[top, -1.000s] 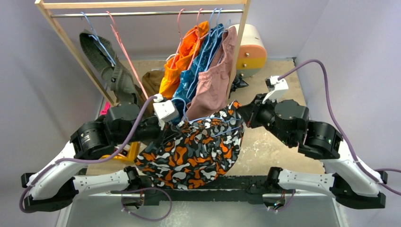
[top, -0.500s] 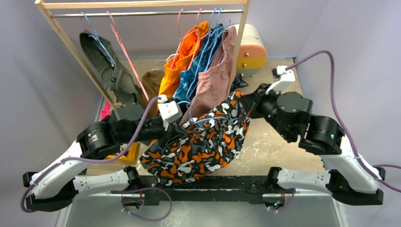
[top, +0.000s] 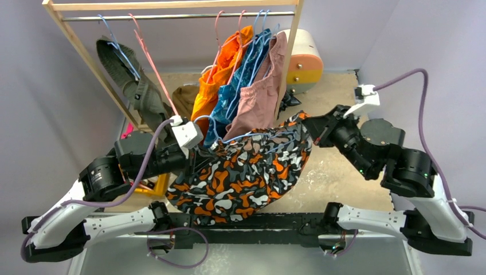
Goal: Place the shorts on the hanger
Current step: Hang the shorts on the hanger.
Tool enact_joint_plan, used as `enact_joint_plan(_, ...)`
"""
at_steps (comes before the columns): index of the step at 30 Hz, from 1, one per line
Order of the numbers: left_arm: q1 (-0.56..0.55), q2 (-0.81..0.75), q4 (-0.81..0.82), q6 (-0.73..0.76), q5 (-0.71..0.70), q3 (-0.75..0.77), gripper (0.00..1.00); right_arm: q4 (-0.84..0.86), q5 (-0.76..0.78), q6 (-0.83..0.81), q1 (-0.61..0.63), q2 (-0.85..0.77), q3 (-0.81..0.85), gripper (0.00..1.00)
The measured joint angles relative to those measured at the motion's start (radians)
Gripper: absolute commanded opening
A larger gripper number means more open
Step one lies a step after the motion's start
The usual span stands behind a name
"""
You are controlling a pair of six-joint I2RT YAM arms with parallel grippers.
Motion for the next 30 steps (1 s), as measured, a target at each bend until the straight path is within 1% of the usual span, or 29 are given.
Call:
enact_joint_plan(5,0.000,0.011,0.061,-0.013,-0.026,-0.031,0.00,0.069,-0.146,-0.017,0.000,0.049,0.000,0.00)
enact_joint_plan(11,0.000,0.055,0.191,-0.040,0.014,-0.040,0.00,0.159,-0.275,-0.028,-0.002,0.087,0.002,0.00)
enact_joint_plan(21,0.000,0.094,0.400,-0.124,0.135,-0.123,0.00,0.246,-0.343,-0.065,-0.002,0.188,0.048,0.00)
enact_joint_plan(26,0.000,0.084,0.494,-0.158,0.152,-0.162,0.00,0.308,-0.392,-0.101,-0.002,0.256,0.105,0.00)
enact_joint_plan(30,0.000,0.051,0.571,-0.185,0.151,-0.197,0.00,0.345,-0.468,-0.116,-0.002,0.266,0.108,0.00)
